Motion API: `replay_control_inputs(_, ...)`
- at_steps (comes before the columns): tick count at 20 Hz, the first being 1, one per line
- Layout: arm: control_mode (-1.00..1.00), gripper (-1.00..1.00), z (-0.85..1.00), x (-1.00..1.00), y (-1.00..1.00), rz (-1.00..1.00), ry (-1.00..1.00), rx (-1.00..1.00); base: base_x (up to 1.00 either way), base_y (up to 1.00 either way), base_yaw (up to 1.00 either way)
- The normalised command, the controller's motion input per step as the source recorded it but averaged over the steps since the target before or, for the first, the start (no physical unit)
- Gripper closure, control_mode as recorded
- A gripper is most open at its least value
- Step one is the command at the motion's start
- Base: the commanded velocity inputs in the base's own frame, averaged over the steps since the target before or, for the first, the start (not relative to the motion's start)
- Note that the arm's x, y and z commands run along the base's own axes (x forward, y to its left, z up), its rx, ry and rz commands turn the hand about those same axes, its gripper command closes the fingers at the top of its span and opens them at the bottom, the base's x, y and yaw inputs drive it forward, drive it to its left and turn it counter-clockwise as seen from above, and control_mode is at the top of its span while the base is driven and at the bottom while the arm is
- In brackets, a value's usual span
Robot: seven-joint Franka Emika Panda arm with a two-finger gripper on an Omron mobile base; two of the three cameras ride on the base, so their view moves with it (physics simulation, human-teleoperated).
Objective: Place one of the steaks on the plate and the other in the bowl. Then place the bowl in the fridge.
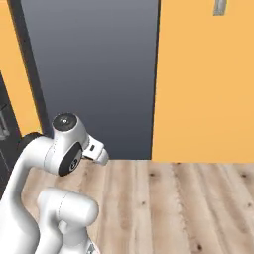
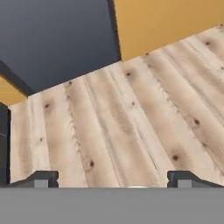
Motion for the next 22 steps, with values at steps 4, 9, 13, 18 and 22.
replay_control_inputs(4,1.00,-1.00,0.00,0.00,0.00,0.00,0.00,0.00,0.81,0.00,0.85)
replay_control_inputs(9,1.00,-1.00,0.00,0.00,0.00,0.00,0.00,0.00,1.00,-0.16,0.45)
replay_control_inputs(13,1.00,-1.00,0.00,0.00,0.00,0.00,0.00,0.00,1.00,-0.33,0.50)
replay_control_inputs(18,1.00,-1.00,0.00,0.00,0.00,0.00,0.00,0.00,0.56,-0.11,0.87)
replay_control_inputs(22,1.00,-1.00,0.00,0.00,0.00,0.00,0.00,0.00,0.00,0.00,1.00)
